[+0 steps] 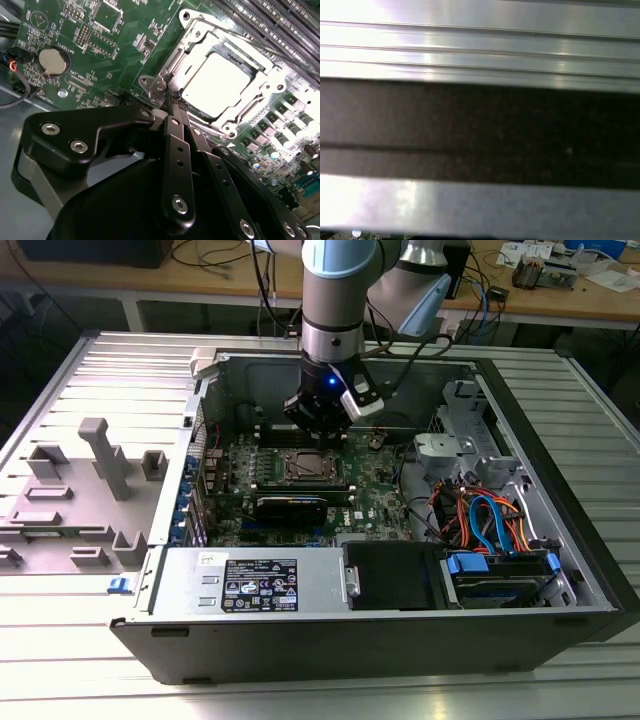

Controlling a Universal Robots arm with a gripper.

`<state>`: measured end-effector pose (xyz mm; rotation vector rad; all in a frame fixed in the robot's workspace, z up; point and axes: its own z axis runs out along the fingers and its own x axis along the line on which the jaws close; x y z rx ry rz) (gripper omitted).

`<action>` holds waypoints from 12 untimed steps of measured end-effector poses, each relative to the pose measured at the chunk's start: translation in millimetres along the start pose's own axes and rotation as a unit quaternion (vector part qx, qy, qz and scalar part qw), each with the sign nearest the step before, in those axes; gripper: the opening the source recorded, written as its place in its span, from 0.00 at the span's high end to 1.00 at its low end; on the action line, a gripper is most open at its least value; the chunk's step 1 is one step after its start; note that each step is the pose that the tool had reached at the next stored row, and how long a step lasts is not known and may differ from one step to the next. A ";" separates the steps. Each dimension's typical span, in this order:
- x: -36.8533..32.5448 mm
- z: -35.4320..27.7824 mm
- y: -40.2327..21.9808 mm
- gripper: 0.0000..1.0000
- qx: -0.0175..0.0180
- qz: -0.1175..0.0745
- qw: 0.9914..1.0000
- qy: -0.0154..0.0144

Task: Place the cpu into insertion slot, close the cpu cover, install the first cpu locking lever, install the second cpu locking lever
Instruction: 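Install the second cpu locking lever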

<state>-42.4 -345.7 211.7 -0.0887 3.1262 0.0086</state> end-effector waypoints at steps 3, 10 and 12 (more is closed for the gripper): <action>0.2 0.0 -2.8 0.89 0.000 0.000 1.000 0.000; 0.3 -8.2 -4.8 0.89 0.000 0.000 1.000 0.000; 0.7 -8.1 -12.0 0.89 0.000 0.000 1.000 0.000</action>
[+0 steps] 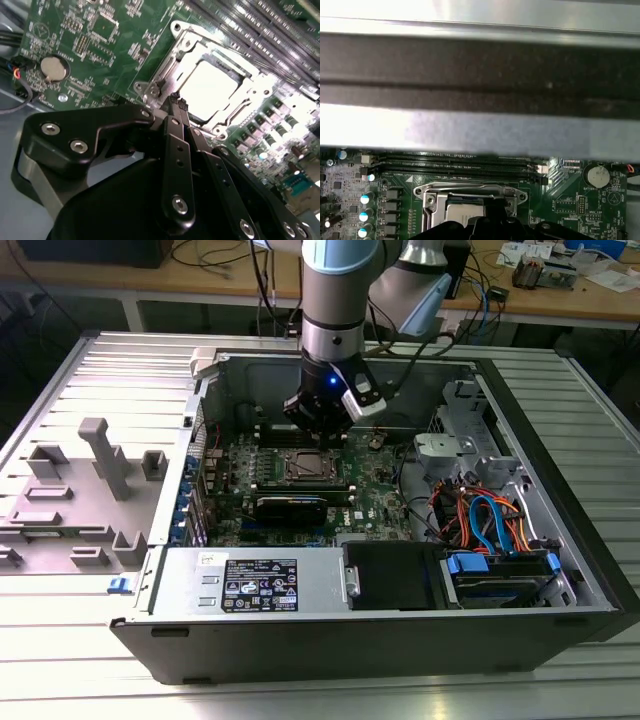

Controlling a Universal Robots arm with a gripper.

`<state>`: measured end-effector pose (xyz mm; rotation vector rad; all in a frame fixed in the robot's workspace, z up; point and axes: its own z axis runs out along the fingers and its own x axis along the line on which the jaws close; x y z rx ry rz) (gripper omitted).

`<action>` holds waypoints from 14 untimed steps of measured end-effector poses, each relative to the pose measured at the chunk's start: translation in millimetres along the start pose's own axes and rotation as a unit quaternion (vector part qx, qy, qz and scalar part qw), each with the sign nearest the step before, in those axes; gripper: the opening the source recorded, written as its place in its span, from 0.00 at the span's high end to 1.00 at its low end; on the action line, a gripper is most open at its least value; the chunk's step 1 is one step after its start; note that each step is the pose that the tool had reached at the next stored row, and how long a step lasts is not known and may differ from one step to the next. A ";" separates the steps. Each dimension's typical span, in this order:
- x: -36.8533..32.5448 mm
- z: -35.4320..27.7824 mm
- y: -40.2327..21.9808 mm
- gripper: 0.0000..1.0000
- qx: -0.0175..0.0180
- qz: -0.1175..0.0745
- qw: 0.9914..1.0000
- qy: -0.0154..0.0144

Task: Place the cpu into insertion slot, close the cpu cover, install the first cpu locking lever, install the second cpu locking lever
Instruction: 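Install the second cpu locking lever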

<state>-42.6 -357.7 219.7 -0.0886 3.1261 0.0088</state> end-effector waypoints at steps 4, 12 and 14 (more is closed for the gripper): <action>0.3 0.0 -5.2 0.89 0.000 0.000 1.000 0.000; 0.3 0.0 -5.4 0.89 0.000 0.000 1.000 0.000; 0.3 -0.1 -5.4 0.89 0.000 0.000 1.000 0.000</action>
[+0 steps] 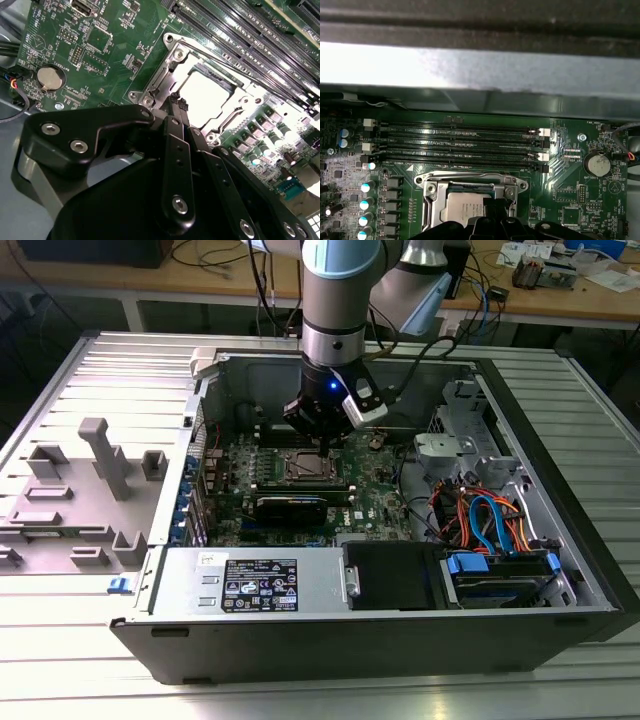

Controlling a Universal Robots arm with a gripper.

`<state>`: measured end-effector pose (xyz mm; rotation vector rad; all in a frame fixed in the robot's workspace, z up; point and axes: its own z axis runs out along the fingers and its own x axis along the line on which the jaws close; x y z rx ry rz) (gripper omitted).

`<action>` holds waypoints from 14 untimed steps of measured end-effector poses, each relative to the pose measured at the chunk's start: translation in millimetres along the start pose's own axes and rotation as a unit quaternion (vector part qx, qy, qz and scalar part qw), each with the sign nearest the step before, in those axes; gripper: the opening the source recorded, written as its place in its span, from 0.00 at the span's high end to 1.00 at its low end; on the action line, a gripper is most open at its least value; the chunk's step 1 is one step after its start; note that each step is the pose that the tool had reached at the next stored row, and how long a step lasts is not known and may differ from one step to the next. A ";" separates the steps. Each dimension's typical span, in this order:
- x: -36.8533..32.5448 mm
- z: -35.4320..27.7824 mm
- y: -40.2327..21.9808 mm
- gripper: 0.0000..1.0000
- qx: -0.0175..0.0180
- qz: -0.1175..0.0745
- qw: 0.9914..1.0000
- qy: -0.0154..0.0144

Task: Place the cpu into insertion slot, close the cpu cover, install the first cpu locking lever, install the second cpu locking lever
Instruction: 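Install the second cpu locking lever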

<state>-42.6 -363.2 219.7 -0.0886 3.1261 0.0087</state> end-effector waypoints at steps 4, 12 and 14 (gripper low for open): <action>0.0 -1.4 0.0 0.89 0.000 0.000 1.000 0.000; -0.1 -7.8 -0.4 0.89 0.000 0.000 1.000 0.000; -0.1 -7.9 -0.6 0.89 0.000 0.000 1.000 0.000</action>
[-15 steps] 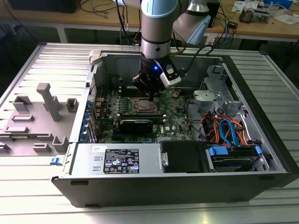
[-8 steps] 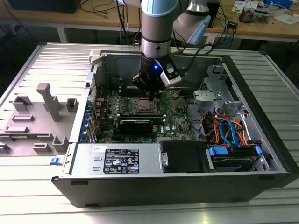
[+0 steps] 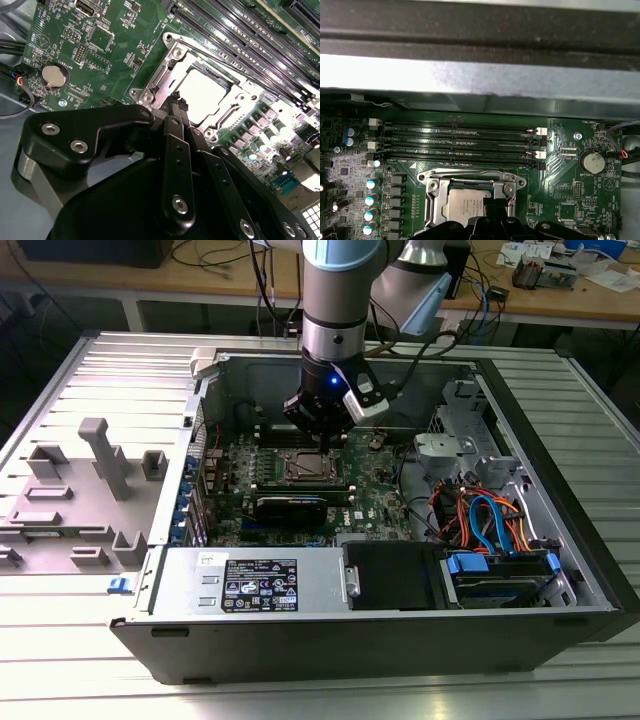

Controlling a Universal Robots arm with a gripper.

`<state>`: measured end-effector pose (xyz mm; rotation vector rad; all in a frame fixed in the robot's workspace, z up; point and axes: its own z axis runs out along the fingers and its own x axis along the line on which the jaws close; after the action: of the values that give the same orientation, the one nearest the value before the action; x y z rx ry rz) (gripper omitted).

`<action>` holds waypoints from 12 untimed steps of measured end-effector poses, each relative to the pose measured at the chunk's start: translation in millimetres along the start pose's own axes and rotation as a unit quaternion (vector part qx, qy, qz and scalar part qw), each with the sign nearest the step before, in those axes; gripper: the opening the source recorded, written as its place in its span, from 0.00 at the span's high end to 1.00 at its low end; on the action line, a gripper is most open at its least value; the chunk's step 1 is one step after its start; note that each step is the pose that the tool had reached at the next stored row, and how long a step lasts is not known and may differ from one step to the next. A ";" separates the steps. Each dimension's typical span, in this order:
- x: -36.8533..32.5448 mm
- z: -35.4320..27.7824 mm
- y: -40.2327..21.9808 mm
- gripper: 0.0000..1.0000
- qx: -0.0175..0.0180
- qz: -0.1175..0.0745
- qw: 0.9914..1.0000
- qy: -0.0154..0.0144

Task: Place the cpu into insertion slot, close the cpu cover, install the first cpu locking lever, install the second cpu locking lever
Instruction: 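Install the second cpu locking lever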

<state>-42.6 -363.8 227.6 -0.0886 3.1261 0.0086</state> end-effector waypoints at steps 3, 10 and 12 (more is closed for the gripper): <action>0.0 0.0 -0.2 0.89 0.000 0.000 1.000 0.000; 0.0 0.0 -0.6 0.89 0.000 0.000 1.000 0.000; 0.0 0.0 -0.7 0.89 0.000 0.000 1.000 0.000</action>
<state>-42.6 -364.5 227.6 -0.0886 3.1262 0.0086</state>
